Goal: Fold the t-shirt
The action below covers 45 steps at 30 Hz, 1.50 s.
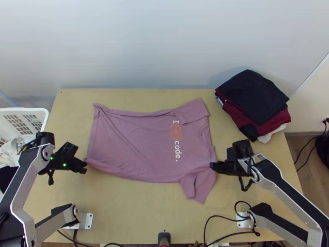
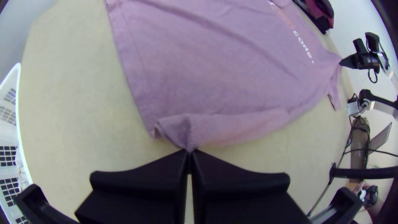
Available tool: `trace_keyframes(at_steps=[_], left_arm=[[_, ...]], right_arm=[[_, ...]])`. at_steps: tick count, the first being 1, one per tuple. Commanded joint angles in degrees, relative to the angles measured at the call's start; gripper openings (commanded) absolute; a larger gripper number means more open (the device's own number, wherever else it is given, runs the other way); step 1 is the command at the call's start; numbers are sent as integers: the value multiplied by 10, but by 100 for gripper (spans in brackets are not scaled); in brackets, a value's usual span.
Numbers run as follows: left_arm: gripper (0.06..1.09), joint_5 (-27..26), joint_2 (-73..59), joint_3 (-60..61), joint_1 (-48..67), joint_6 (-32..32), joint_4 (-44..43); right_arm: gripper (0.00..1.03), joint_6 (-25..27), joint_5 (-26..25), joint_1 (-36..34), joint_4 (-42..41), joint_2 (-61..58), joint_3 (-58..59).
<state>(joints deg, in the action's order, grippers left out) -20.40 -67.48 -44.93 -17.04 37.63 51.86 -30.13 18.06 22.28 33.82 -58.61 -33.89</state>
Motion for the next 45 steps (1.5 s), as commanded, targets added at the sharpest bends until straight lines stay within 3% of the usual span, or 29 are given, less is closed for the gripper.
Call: trace_keyframes(at_steps=[1,11,22,30,34,41,45], left_arm=[[10,-8,7,-36,10,-66,-20],[10,34,-14,-201,57,-257,-89],[9,136,-75,-417,95,-383,-107],[9,196,-153,-552,100,-437,-95],[9,249,-191,-617,119,-447,-83],[9,300,-199,-715,138,-450,-87],[9,329,-198,-779,139,-447,-89]], right_arm=[[3,-2,2,-7,-11,20,-31],[3,15,-39,-41,-37,34,-196],[3,109,-61,-68,-2,-128,-444],[3,167,-47,-112,132,-308,-713],[3,170,-37,-123,194,-377,-832],[3,171,-37,-126,194,-394,-960],[3,173,-40,-128,162,-357,-978]])
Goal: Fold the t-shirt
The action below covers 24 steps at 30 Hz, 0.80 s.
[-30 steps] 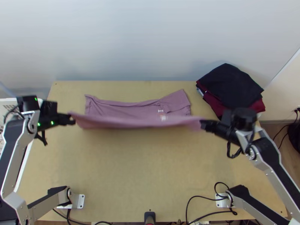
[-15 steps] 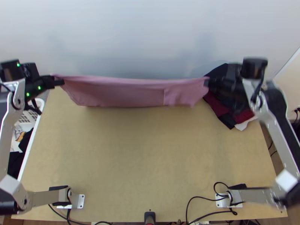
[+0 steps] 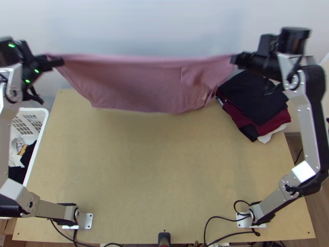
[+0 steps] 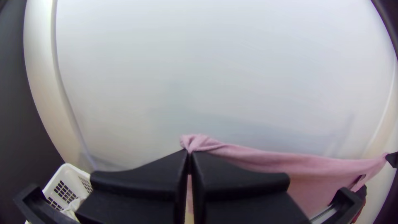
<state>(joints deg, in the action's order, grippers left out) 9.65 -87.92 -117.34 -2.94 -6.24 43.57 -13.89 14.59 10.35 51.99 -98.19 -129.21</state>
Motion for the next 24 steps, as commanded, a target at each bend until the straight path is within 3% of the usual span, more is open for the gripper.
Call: trace_keyframes(at_steps=[1,15,24], left_arm=[[9,37,10,-69,-2,-7,-5],[9,50,189,-41,5,3,-8],[9,44,383,116,6,-18,-33]], right_arm=[[3,11,-9,-9,-27,53,-25],[3,31,-17,-33,-36,300,62],[3,50,-18,-60,-31,455,171]])
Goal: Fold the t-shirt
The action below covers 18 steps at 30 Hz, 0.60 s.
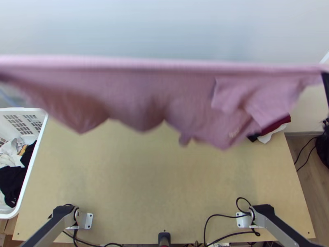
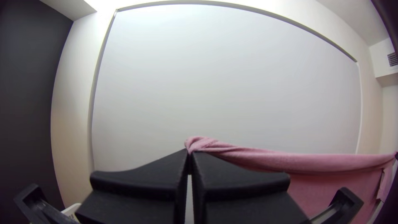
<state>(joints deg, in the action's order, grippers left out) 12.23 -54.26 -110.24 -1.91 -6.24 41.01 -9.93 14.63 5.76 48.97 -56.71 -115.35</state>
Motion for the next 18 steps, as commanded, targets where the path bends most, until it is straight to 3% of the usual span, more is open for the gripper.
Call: trace_keyframes(at_steps=[1,8,13,18], left_arm=[[9,17,66,63,-5,-24,-5],[9,-18,169,197,-5,-79,39],[9,-48,282,383,-9,-85,72],[9,-64,394,558,-10,-78,100]], right_arm=[[3,11,-17,-14,-1,60,52],[3,-28,-14,24,11,145,173],[3,-78,-9,69,53,172,263],[3,-92,-10,101,46,213,406]])
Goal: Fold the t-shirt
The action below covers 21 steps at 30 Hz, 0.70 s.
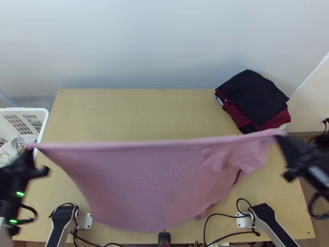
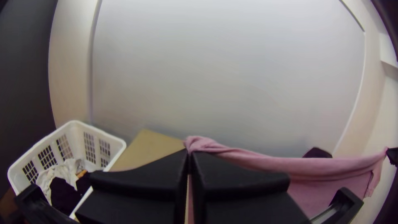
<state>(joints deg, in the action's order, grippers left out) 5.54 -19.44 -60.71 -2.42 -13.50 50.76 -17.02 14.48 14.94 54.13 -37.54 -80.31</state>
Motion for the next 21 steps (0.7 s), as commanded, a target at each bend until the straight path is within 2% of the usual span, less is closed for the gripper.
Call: trace_keyframes(at_steps=[1,6,11,21], left_arm=[[9,3,56,83,-7,-2,0],[9,3,53,144,-7,-1,-35],[9,3,13,196,-7,-3,-121],[9,3,-219,238,0,-5,-332]], right_arm=[[3,-23,-9,12,-12,26,80],[3,-42,-9,22,-90,31,202],[3,-54,-9,23,-192,-1,289],[3,-68,-9,16,-355,-197,317]])
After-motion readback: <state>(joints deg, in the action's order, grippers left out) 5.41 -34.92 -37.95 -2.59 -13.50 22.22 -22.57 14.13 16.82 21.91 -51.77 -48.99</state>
